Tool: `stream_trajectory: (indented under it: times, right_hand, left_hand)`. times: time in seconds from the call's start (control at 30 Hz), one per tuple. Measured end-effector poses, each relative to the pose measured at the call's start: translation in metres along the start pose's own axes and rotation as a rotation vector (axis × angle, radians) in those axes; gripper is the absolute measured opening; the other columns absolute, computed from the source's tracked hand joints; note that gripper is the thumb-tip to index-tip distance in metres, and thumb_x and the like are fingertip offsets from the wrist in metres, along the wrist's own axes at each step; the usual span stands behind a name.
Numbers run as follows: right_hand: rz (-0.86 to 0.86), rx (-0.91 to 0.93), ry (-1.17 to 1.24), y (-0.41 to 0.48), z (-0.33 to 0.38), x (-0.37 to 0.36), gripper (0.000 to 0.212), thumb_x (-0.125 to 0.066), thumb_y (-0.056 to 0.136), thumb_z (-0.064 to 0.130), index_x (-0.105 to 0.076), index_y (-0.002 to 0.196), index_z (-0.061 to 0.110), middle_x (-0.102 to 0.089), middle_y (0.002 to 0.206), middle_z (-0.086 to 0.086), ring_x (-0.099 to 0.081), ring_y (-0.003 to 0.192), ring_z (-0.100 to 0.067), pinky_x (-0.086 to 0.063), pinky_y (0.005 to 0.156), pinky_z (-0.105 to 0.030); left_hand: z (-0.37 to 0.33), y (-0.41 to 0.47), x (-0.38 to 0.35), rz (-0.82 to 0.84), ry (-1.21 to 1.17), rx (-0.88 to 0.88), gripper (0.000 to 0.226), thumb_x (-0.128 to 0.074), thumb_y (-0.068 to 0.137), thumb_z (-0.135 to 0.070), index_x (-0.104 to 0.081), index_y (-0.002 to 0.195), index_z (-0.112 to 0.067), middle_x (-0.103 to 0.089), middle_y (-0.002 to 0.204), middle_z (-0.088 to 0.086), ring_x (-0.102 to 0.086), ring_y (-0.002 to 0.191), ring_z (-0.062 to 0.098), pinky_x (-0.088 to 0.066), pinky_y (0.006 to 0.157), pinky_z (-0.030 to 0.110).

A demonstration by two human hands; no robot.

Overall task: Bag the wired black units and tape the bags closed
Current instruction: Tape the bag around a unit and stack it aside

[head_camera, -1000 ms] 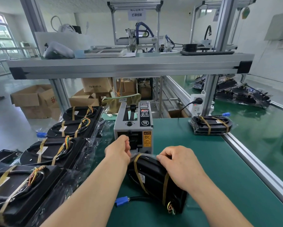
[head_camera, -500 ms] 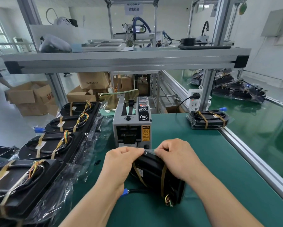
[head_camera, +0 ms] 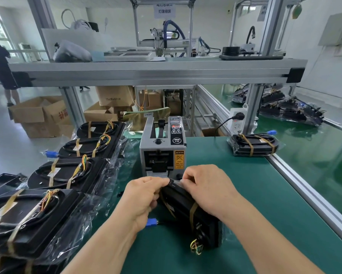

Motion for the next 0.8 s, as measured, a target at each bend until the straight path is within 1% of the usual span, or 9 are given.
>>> stream_trajectory:
  times: [0.07,0.13,0.2,0.23,0.3,0.4,0.53,0.7,0.8]
  right_hand:
    - [-0.015,-0.012,0.001,-0.001,-0.002,0.001,0.019,-0.052,0.094,0.032,-0.063,0.081,0.025,-0.068,0.085,0.006,-0.061,0.082,-0.018,-0.048,0.067,-0.031]
    - [-0.024,-0.03,0.008,-0.001,-0.005,0.001,0.019,-0.05,0.095,0.031,-0.064,0.083,0.024,-0.068,0.085,0.006,-0.06,0.082,-0.017,-0.048,0.068,-0.031]
    - [-0.026,-0.033,0.002,-0.002,-0.006,0.001,0.02,-0.049,0.096,0.03,-0.064,0.085,0.024,-0.068,0.087,0.006,-0.061,0.083,-0.017,-0.05,0.07,-0.032]
    - [-0.024,-0.031,-0.002,-0.002,-0.005,0.001,0.02,-0.048,0.096,0.03,-0.064,0.085,0.024,-0.068,0.087,0.006,-0.061,0.082,-0.017,-0.051,0.071,-0.032]
    - [-0.019,-0.029,-0.007,-0.002,-0.004,0.0,0.021,-0.047,0.097,0.03,-0.063,0.085,0.024,-0.068,0.087,0.006,-0.061,0.082,-0.017,-0.051,0.071,-0.033]
    - [-0.017,-0.031,-0.014,-0.002,-0.003,0.0,0.021,-0.047,0.097,0.029,-0.064,0.086,0.024,-0.068,0.089,0.006,-0.06,0.082,-0.018,-0.049,0.07,-0.032]
    - [-0.011,-0.03,-0.028,-0.002,-0.002,-0.001,0.021,-0.047,0.097,0.03,-0.065,0.087,0.024,-0.068,0.089,0.005,-0.06,0.082,-0.018,-0.047,0.069,-0.032]
    - [-0.015,-0.043,-0.016,-0.002,-0.003,-0.001,0.021,-0.048,0.096,0.03,-0.066,0.087,0.023,-0.069,0.09,0.004,-0.061,0.085,-0.019,-0.051,0.073,-0.033]
    - [-0.012,-0.043,-0.012,-0.003,-0.003,-0.001,0.021,-0.048,0.096,0.03,-0.066,0.088,0.023,-0.069,0.09,0.004,-0.061,0.086,-0.019,-0.052,0.073,-0.034]
  left_hand:
    - [0.0,0.001,-0.001,0.035,0.023,-0.005,0.031,-0.075,0.08,-0.013,-0.068,0.051,-0.02,-0.042,0.054,-0.004,-0.033,0.044,0.007,-0.03,0.05,0.022]
    - [-0.002,0.0,-0.001,0.054,0.078,-0.035,0.021,-0.075,0.079,-0.012,-0.071,0.059,-0.014,-0.04,0.057,0.001,-0.031,0.047,0.009,-0.028,0.05,0.022]
    - [-0.005,-0.002,-0.002,0.064,0.116,-0.071,0.016,-0.076,0.079,-0.01,-0.072,0.066,-0.003,-0.046,0.055,0.001,-0.035,0.044,0.008,-0.031,0.046,0.018]
    - [-0.008,-0.002,-0.003,0.07,0.128,-0.088,0.016,-0.076,0.079,-0.008,-0.072,0.065,-0.002,-0.05,0.05,-0.001,-0.04,0.039,0.005,-0.033,0.043,0.014]
    - [-0.014,-0.004,-0.005,0.078,0.156,-0.123,0.018,-0.075,0.08,-0.006,-0.071,0.062,-0.005,-0.055,0.044,-0.005,-0.045,0.034,0.001,-0.036,0.038,0.01]
    - [-0.021,-0.004,-0.006,0.078,0.203,-0.162,0.017,-0.075,0.08,-0.008,-0.072,0.063,-0.006,-0.058,0.046,-0.006,-0.047,0.036,-0.001,-0.037,0.04,0.009]
    - [-0.023,-0.003,-0.007,0.076,0.214,-0.158,0.015,-0.075,0.08,-0.008,-0.072,0.065,-0.004,-0.057,0.045,-0.005,-0.046,0.035,0.0,-0.036,0.039,0.009]
    - [-0.022,-0.002,-0.007,0.057,0.221,-0.159,0.02,-0.076,0.079,-0.008,-0.071,0.059,-0.009,-0.057,0.045,-0.005,-0.047,0.035,0.0,-0.037,0.039,0.009]
    - [-0.022,-0.001,-0.006,0.031,0.244,-0.173,0.023,-0.077,0.078,-0.01,-0.072,0.056,-0.012,-0.061,0.049,-0.003,-0.051,0.039,0.0,-0.039,0.042,0.01]
Point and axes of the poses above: each hand's wrist, its own y-axis towards the middle knuckle, its own x-axis out of the back of the hand, z = x × y, the point moved 9 cm from there along y, towards the middle knuckle
